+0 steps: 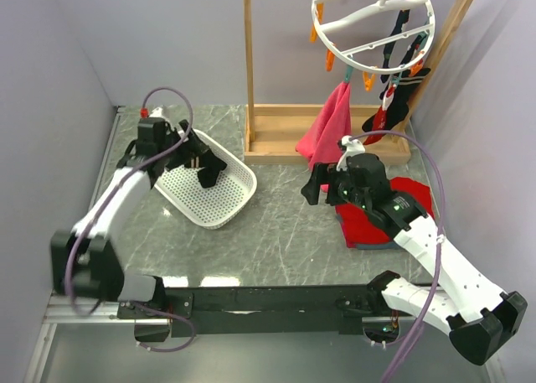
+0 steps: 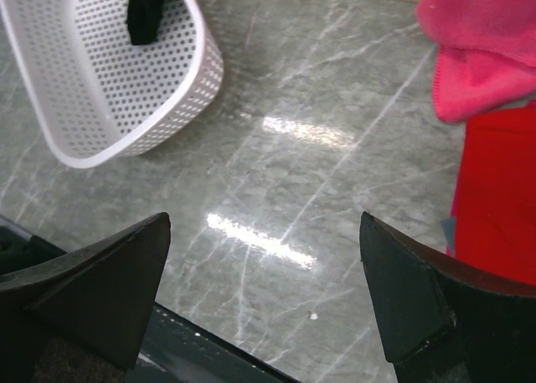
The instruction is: Remove the socks clipped to the hanger
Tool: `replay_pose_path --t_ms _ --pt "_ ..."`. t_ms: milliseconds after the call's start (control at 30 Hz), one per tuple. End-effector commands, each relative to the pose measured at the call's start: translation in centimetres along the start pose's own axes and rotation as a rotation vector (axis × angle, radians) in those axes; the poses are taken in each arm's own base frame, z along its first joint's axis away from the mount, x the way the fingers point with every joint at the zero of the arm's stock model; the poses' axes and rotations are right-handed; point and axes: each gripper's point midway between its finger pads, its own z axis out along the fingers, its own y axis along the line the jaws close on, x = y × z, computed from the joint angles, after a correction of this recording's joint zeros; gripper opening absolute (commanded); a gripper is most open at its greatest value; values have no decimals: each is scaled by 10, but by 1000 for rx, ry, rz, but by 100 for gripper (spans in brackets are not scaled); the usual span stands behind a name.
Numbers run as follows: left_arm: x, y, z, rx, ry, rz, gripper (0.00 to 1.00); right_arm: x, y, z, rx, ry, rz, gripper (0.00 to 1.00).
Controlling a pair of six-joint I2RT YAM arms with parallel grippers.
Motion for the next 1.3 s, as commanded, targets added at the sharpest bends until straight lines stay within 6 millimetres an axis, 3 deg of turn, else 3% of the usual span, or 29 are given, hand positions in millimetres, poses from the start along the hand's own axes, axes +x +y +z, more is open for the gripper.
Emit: replay_pose_path --t_ms 0,33,67,267,367,467,500,533,600,700,833,867,1000,1267 --pt "15 -64 -66 197 -70 124 87 -20 -9 -11 85 -46 -25 100" --pt "25 -76 -75 236 -58 135 86 -23 -14 -12 117 -57 -27 100" --pt "42 -101 -92 317 -39 164 85 -22 -17 -13 134 -54 -27 100" --pt "124 -163 -133 613 49 151 80 -47 -28 -24 218 -145 -6 100" --pt "170 -181 -140 707 149 175 78 -67 -40 -30 311 -209 5 100" --pt "212 -186 -138 727 238 252 78 -93 -70 -38 492 -262 58 100" --pt "221 -185 -137 733 259 275 79 -104 -74 -38 512 -269 74 100" --pt "232 -184 -137 749 296 292 79 -113 -92 -44 554 -288 115 100" --pt "247 -184 -140 791 324 310 79 -128 -96 -46 507 -326 151 100" --pt "255 -184 -146 851 324 313 80 -155 -116 -63 531 -438 200 100" --pt "249 -188 -153 894 290 307 80 -181 -144 -78 627 -535 224 99" --pt "248 -189 -156 906 288 312 81 -189 -160 -82 662 -552 242 98" --pt "243 -191 -159 904 272 355 81 -209 -186 -77 611 -558 274 95" --pt "231 -192 -164 902 216 401 86 -244 -183 -51 479 -692 127 92"
